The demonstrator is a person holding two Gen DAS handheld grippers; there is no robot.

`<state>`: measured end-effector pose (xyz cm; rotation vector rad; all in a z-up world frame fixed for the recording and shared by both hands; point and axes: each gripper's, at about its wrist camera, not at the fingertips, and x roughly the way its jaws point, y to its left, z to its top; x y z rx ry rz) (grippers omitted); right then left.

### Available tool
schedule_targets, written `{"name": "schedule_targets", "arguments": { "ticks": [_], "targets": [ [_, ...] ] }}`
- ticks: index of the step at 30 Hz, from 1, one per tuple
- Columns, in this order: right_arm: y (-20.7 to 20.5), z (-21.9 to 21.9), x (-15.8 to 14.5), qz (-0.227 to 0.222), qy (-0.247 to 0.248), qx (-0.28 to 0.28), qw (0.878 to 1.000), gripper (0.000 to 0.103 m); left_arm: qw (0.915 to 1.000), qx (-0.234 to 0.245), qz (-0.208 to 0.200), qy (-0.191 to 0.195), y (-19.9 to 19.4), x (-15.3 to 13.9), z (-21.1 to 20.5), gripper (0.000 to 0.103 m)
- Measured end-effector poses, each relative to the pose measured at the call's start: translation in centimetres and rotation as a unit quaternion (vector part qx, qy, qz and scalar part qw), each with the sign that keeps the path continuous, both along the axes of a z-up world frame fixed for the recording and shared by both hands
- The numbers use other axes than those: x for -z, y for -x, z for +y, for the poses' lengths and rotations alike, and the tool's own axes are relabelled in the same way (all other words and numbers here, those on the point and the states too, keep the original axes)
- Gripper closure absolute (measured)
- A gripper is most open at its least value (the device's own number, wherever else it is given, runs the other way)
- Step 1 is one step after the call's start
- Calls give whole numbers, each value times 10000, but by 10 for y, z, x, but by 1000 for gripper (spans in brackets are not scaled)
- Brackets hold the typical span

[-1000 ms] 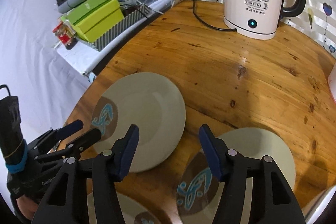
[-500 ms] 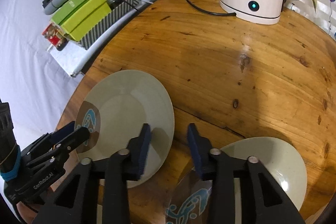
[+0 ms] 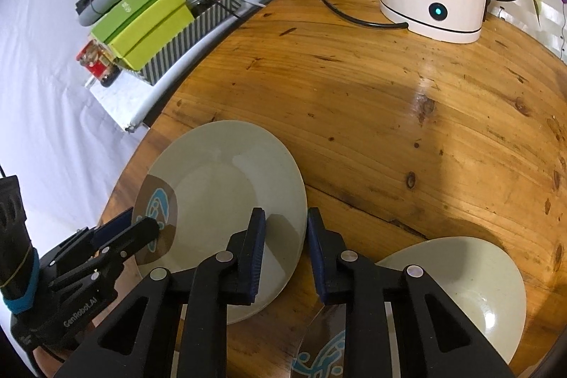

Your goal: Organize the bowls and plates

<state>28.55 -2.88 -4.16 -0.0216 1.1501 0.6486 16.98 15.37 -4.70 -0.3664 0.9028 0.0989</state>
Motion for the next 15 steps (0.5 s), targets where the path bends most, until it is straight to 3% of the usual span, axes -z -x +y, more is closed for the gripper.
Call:
{"name": "schedule_targets", "arguments": {
  "ticks": [7,9,15],
  "targets": [
    [0,0,0,6,-11,6,10000,80,10000,83,-3,48,-4,2,-2,66],
    [0,0,0,12,-18,16,10000,80,9999,121,-15,103,-4,2,-3,73],
    [0,-1,0,25,-23,15,10000,81,9998,118,-21,135,-3,1,-3,74]
  ]
}}
